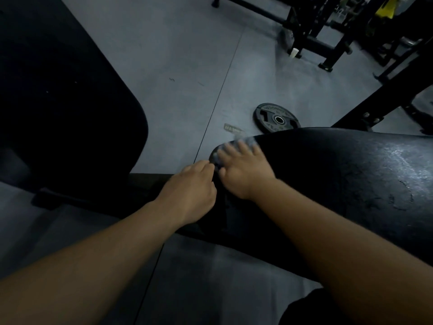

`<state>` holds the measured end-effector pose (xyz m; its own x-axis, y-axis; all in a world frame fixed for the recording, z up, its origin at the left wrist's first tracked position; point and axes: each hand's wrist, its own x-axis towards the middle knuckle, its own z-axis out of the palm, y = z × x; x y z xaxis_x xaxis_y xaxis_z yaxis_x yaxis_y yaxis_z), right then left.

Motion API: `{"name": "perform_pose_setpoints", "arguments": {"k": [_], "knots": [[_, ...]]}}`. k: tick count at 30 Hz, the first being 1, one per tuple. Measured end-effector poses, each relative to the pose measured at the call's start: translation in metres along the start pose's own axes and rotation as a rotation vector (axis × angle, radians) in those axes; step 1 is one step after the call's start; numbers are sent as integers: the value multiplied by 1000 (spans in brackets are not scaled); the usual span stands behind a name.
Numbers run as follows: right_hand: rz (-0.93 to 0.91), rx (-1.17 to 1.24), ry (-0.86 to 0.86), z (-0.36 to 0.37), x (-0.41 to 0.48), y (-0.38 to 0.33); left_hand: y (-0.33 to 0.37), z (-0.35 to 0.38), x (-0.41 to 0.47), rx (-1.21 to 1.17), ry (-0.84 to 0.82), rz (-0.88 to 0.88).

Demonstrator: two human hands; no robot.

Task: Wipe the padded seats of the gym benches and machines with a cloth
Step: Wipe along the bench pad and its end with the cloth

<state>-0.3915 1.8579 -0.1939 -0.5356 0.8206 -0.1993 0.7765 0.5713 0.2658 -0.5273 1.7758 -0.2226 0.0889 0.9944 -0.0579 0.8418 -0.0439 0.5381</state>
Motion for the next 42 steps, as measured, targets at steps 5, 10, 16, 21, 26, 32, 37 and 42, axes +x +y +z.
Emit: {"name": "perform_pose_setpoints", "arguments": {"k": [5, 10, 16, 21, 26, 32, 37, 42], "knots": [[-249, 50, -95, 2, -64, -3, -7, -6, -2, 4, 19, 7], [-16, 1, -50, 0, -23, -10, -11, -7, -4, 16, -2, 4], [-244, 55, -55, 6, -103, -36, -16, -7, -7, 31, -31, 32], [27, 3, -23, -1, -76, 7, -19, -5, -7, 36, -14, 61], [-113, 38, 18, 11, -112, -41, -22, -6, -10, 34, -43, 64], [56, -1, -42, -4, -41, 13, -16, -10, -10, 29, -2, 75], [-30, -84, -116, 6, 33, -28, -12, -8, -12, 10, 23, 0], [-259, 2, -81, 4, -59, -35, -27, -15, -10, 51, 25, -8]]}}
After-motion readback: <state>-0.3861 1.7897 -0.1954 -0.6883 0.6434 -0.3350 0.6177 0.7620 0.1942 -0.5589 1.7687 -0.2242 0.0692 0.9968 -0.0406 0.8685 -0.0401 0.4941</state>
